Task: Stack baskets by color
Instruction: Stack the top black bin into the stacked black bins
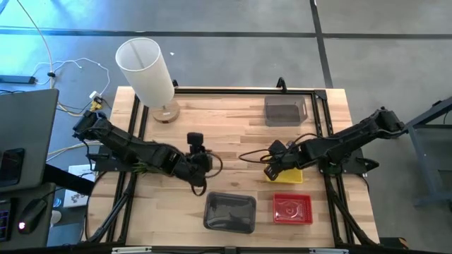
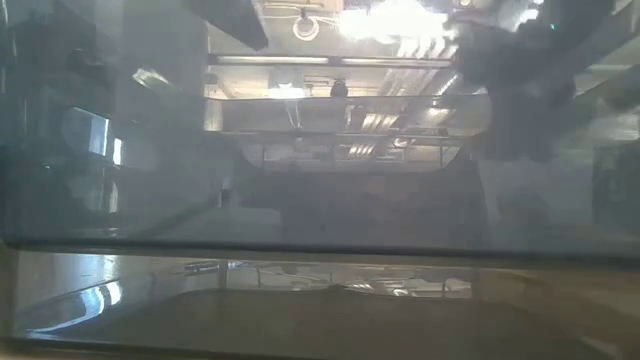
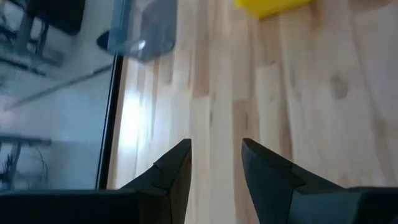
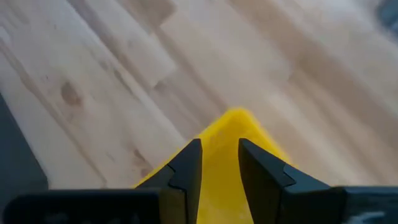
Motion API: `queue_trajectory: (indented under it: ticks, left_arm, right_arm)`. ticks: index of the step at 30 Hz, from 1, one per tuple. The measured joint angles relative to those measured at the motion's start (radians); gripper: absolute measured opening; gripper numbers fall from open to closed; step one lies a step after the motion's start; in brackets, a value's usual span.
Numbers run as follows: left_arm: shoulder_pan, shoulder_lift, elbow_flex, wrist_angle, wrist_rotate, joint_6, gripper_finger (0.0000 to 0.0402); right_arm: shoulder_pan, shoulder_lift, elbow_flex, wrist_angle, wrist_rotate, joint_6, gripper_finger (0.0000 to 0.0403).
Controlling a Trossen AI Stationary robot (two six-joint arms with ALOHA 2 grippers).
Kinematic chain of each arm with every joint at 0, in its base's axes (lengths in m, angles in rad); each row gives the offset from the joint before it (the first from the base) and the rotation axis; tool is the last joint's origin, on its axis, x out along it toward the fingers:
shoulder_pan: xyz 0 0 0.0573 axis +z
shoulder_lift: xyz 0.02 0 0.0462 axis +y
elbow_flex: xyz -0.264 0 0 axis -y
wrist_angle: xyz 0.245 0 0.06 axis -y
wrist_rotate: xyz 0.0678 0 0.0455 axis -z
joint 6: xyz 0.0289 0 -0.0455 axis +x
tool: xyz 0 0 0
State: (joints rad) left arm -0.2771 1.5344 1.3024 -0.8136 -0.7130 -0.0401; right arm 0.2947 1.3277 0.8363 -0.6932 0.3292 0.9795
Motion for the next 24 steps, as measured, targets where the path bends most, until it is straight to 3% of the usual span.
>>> queue_trajectory:
  ticks: [12, 17, 24]
  left_arm:
    - [0.103, -0.052, 0.0, -0.077, 0.091, -0.141, 0.0127]
    - [0.112, -0.051, -0.043, -0.073, 0.105, -0.161, 0.0127]
    - [0.122, -0.051, -0.127, -0.068, 0.124, -0.214, 0.0127]
  right_arm:
    - [-0.065, -0.001, 0.22, -0.279, 0.187, -0.134, 0.0094]
    - [-0.155, -0.001, 0.249, -0.35, 0.176, -0.206, 0.0094]
    - [-0.291, -0.001, 0.249, -0.371, 0.076, -0.304, 0.0094]
